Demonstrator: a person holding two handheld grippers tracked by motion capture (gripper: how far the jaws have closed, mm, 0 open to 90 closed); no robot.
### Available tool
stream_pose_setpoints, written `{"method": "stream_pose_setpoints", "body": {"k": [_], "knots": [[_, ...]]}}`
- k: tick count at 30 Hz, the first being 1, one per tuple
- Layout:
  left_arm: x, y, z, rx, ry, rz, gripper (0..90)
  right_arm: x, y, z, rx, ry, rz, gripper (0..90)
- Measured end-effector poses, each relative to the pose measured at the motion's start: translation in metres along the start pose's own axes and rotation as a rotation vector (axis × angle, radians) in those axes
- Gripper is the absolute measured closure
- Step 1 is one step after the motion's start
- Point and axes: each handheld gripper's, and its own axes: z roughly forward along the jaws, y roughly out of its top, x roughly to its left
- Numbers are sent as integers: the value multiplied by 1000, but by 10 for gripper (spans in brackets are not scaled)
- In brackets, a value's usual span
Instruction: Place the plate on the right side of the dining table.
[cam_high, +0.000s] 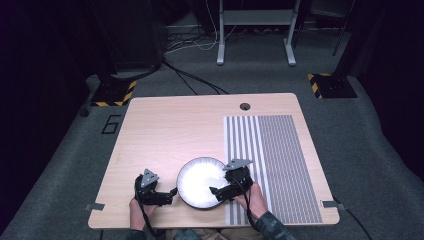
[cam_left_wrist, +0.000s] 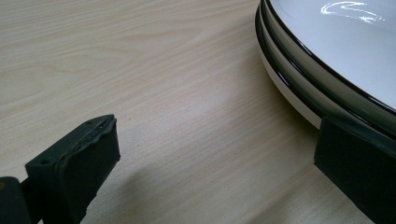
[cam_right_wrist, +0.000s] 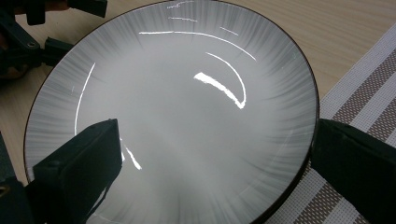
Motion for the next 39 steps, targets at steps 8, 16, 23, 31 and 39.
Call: {"method": "stream_pose_setpoints", "body": {"k": [8, 16, 23, 31, 39], "knots": [[0, 0, 0, 3, -3, 1, 0, 2, 0, 3, -11, 9, 11, 28], [1, 0, 0, 4, -9, -6, 0, -1, -1, 7, -7, 13, 36, 32], [1, 0, 0, 6, -4, -11, 0, -2, -1, 9, -20, 12, 44, 31], [0, 0, 0, 4, -1, -12, 0, -1, 1, 14, -10, 24, 38, 35], [3, 0, 1, 33, -28, -44, 0, 2, 0, 25, -5, 17, 32, 47]]}}
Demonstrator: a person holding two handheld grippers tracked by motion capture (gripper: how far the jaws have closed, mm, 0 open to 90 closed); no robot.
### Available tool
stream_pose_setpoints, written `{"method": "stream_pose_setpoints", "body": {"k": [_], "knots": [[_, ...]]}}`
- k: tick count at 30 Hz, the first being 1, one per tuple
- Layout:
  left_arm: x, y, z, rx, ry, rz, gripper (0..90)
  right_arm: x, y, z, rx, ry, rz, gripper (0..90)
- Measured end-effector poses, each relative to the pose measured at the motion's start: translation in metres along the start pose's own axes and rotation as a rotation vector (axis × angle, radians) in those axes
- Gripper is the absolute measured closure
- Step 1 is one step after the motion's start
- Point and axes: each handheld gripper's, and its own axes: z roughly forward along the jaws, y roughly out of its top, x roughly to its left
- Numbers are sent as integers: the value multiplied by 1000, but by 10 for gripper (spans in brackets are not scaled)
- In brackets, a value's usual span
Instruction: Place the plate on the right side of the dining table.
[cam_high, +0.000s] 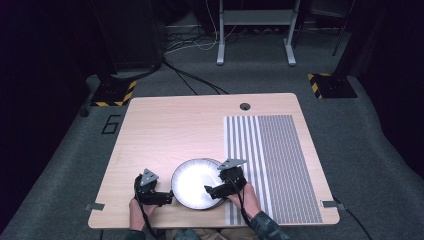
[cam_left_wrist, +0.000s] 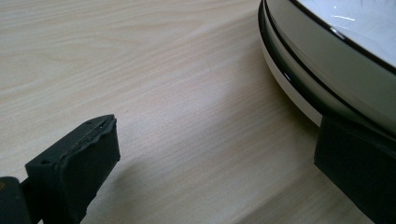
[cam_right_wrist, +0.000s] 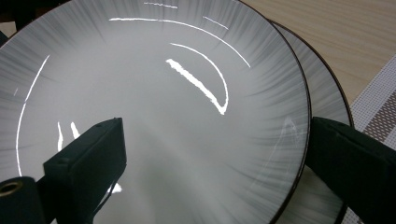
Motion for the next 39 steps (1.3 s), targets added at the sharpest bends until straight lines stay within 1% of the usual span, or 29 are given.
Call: {"method": "stream_pose_setpoints", "body": {"k": [1, 2, 3, 4, 7, 10, 11, 15, 17, 18, 19, 21, 24, 26, 27, 28, 29, 30, 31, 32, 36, 38, 39], "knots": [[1, 0, 0, 7, -4, -4, 0, 0, 0, 1, 1, 1, 1, 58], [1, 0, 0, 14, -8, -2, 0, -1, 0, 3, 14, 8, 3, 75], [1, -1, -1, 15, -10, -6, 0, -1, -1, 5, 11, 6, -6, 77], [1, -1, -1, 13, -10, -4, 0, 0, -2, 6, 7, -2, -21, 78], [2, -4, -5, 10, -8, -28, 1, 4, -4, 8, 8, -27, -48, 77], [4, -5, -8, -3, -14, -58, 1, 3, -5, 9, -2, -19, -38, 81], [5, -4, -10, -8, -15, -66, 1, 3, -5, 9, -2, -18, -42, 81], [8, 0, -19, -26, -21, -99, 0, 3, -5, 9, -4, -14, -39, 82], [10, 3, -24, -32, -15, -117, 2, 3, -5, 9, -8, -13, -36, 82], [11, 4, -26, -35, -16, -132, 4, 3, -5, 9, -9, -13, -35, 82], [12, 6, -29, -48, -15, -155, 3, 3, -6, 9, -10, -13, -35, 82], [14, 8, -33, -63, -13, -170, 4, 3, -6, 10, -15, -13, -33, 83], [14, 12, -39, -79, -29, -192, 6, 2, -6, 10, -15, -12, -35, 83], [13, 13, -40, -87, -35, -195, 22, 3, -6, 10, -15, -11, -33, 83], [11, 16, -41, -90, -49, -196, 25, 2, -6, 10, -16, -11, -32, 83], [9, 18, -40, -83, -52, -193, 27, 3, -6, 10, -15, -10, -24, 83], [8, 19, -40, -77, -59, -189, 37, 3, -6, 10, -16, -10, -27, 83], [7, 20, -40, -82, -48, -190, 45, 3, -6, 10, -16, -9, -27, 85], [7, 21, -41, -85, -47, -195, 51, 3, -6, 10, -17, -11, -26, 85], [7, 21, -41, -83, -57, -199, 61, 3, -6, 10, -19, -11, -26, 85], [4, 24, -41, -90, -61, -195, 75, 3, -6, 10, -15, -9, -24, 87], [0, 26, -39, -91, -70, -193, 83, 2, -6, 10, -16, -9, -29, 88], [-1, 27, -38, -82, -75, -190, 92, 2, -6, 10, -17, -9, -31, 89]]}}
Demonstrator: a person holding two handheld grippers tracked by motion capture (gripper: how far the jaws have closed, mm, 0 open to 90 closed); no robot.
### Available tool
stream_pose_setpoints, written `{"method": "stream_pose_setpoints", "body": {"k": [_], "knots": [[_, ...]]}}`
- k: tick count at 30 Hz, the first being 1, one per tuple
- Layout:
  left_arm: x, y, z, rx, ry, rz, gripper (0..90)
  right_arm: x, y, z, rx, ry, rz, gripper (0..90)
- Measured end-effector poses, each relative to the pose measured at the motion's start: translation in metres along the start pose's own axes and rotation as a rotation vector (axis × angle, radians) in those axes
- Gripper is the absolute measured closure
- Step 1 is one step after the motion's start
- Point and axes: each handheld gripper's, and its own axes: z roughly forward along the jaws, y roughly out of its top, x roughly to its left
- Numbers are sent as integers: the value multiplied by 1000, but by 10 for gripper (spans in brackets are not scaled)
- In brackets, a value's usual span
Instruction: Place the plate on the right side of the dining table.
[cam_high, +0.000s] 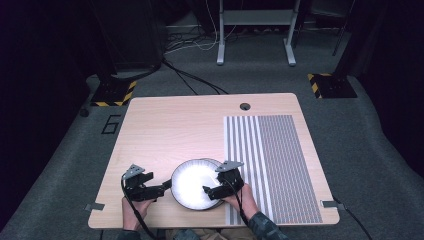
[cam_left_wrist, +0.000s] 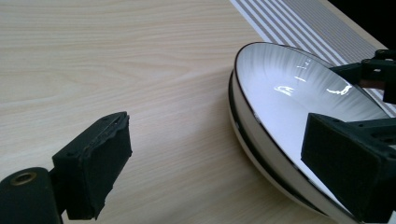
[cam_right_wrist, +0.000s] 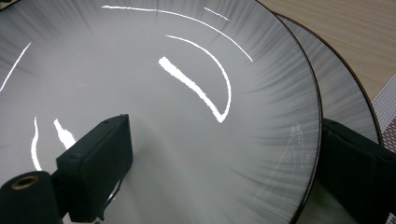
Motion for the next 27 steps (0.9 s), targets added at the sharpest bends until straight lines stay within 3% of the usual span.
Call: {"method": "stream_pose_setpoints", "body": {"k": [4, 12, 17, 19, 22, 27], "knots": [[-5, 0, 9, 32, 27, -7, 222, -2, 0, -2, -4, -7, 5, 161], [-15, 0, 19, 75, 4, -7, 423, -8, -2, -5, -23, -23, 30, 314], [-22, 0, 25, 94, 0, 2, 570, -13, -5, -9, -49, -54, 48, 498], [-22, 0, 26, 86, -12, -7, 617, -14, -6, -10, -54, -53, 45, 519], [-23, -1, 26, 82, -21, -20, 671, -14, -6, -10, -48, -59, 48, 531], [-22, -3, 26, 71, -22, -52, 684, -17, -4, -12, -37, -55, 66, 600]]}}
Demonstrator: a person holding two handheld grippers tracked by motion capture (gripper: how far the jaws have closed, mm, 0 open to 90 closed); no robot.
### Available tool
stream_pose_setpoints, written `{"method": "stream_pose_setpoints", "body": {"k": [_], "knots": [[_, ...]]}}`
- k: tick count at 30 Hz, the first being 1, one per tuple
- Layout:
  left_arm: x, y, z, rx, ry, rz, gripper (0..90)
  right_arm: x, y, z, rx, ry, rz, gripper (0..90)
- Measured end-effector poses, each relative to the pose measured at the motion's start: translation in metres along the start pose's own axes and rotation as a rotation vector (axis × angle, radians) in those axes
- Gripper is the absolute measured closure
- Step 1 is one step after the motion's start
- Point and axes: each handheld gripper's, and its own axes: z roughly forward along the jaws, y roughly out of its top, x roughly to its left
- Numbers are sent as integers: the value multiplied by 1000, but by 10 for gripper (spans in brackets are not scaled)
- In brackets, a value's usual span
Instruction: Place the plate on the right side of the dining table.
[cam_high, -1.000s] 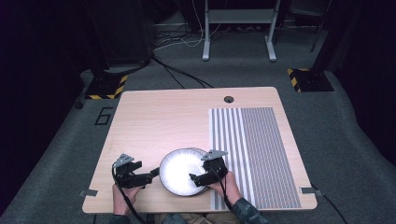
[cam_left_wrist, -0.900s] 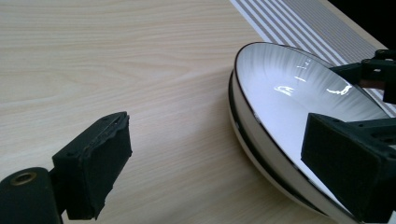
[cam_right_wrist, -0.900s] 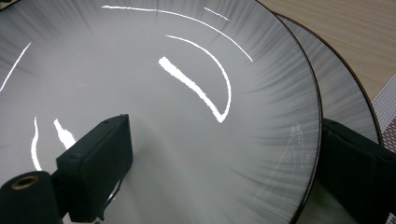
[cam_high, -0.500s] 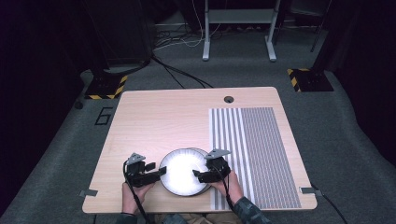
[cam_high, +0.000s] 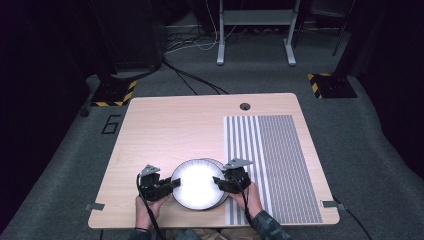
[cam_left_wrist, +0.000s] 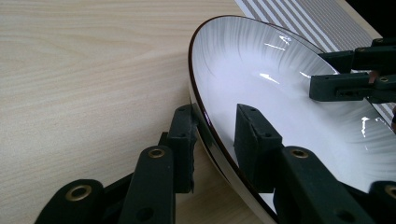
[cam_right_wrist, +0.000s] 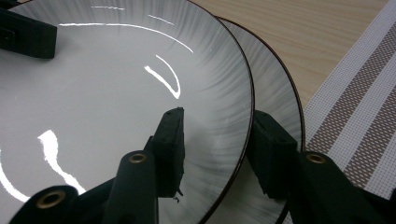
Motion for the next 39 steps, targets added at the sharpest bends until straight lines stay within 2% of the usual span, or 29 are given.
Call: {"method": "stream_pose_setpoints", "body": {"k": [4, 11, 14, 15, 20, 21, 33, 39], "knots": [[-2, -1, 0, -8, 14, -9, 690, -5, 1, -1, 1, 13, 50, 666], [-1, -2, 3, -24, 3, -42, 705, -14, -2, -2, -17, 62, 166, 746], [-2, -2, 3, -21, 10, -49, 716, -14, -3, -4, -25, 60, 181, 762], [-2, -2, 4, -24, 10, -57, 718, -15, -3, -4, -32, 53, 172, 765], [-1, -2, 3, -45, 0, -71, 733, -17, -3, -7, -40, 74, 226, 795], [-1, -2, 2, -48, -3, -79, 738, -17, -2, -8, -42, 76, 229, 798], [-8, 4, -9, -107, -2, -71, 781, -10, 10, -27, -143, 46, 187, 846], [-15, 9, -15, -152, 10, -56, 802, -1, 16, -40, -220, 0, 128, 865]]}}
